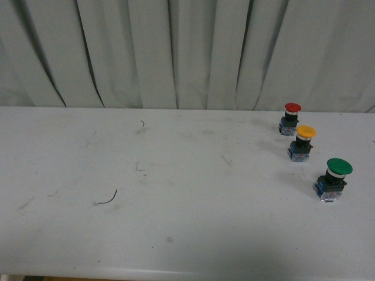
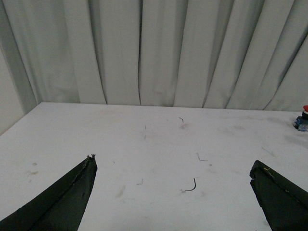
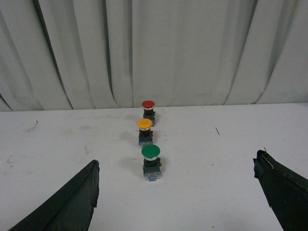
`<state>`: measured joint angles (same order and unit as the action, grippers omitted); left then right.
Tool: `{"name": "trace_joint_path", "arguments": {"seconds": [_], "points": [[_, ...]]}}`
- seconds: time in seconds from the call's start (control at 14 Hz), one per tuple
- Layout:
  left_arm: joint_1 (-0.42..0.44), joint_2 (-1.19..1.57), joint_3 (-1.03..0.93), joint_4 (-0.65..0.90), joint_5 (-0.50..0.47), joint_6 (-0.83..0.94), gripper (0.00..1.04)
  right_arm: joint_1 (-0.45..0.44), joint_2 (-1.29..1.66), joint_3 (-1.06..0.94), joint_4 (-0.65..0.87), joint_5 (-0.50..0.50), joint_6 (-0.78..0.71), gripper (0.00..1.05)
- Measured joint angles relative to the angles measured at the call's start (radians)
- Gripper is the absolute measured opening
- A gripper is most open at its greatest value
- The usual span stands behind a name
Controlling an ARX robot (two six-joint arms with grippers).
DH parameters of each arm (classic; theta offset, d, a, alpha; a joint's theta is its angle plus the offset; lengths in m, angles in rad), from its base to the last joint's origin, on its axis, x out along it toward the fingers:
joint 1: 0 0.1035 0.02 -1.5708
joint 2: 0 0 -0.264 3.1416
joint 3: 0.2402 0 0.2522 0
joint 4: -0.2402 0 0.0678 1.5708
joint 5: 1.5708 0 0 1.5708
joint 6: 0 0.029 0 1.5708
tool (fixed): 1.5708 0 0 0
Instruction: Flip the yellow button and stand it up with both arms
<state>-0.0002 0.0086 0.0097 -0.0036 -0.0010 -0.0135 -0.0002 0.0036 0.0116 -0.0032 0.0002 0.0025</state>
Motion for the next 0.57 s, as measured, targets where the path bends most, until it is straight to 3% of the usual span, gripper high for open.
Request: {"name": "trace_joint_path", "arguments": {"seconds": [0.57], "points": [[0.000, 0.000, 0.000, 0.000, 0.000, 0.000, 0.98, 0.000, 0.000, 0.000, 0.000, 0.000, 0.000, 0.98]]}}
